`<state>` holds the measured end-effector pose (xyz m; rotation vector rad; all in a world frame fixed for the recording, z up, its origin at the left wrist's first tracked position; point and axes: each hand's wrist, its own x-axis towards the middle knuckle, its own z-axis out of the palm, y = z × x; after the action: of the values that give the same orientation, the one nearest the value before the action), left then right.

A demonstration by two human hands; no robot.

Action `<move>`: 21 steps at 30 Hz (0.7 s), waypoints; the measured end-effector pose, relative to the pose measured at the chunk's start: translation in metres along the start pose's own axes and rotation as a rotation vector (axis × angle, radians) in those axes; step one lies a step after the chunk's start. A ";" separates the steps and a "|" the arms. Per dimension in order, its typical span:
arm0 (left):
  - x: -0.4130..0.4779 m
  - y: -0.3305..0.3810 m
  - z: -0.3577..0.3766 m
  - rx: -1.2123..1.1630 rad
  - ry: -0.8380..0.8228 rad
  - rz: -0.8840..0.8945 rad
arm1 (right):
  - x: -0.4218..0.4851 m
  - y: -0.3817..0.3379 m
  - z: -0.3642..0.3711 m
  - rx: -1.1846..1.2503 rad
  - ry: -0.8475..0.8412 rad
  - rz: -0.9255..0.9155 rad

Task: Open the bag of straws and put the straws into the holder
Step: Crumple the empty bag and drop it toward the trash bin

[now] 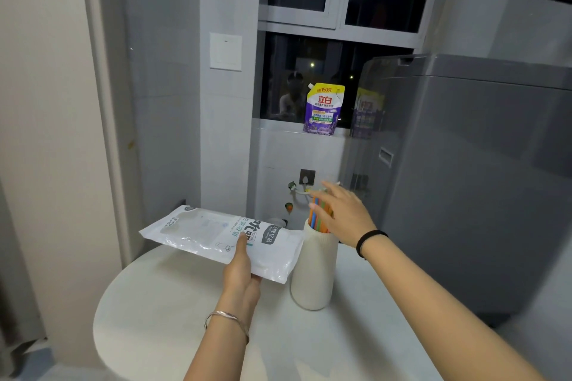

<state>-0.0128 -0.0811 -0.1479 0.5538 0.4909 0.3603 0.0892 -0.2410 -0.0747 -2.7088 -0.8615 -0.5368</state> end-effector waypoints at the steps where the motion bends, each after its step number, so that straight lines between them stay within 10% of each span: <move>1: -0.002 0.001 0.001 -0.005 -0.023 0.002 | -0.002 -0.002 0.000 -0.027 -0.025 -0.013; 7: -0.012 0.011 0.000 0.250 -0.176 0.036 | -0.039 -0.040 0.002 0.611 0.437 -0.017; 14: -0.030 0.038 -0.013 0.793 -0.517 0.118 | -0.061 -0.066 0.014 1.306 -0.133 0.098; 21: -0.036 0.062 -0.026 0.767 -0.417 0.549 | -0.071 -0.063 0.023 1.458 -0.129 0.195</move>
<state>-0.0684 -0.0369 -0.1191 1.4875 0.0413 0.5605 0.0042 -0.2192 -0.1173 -1.4250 -0.5898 0.2795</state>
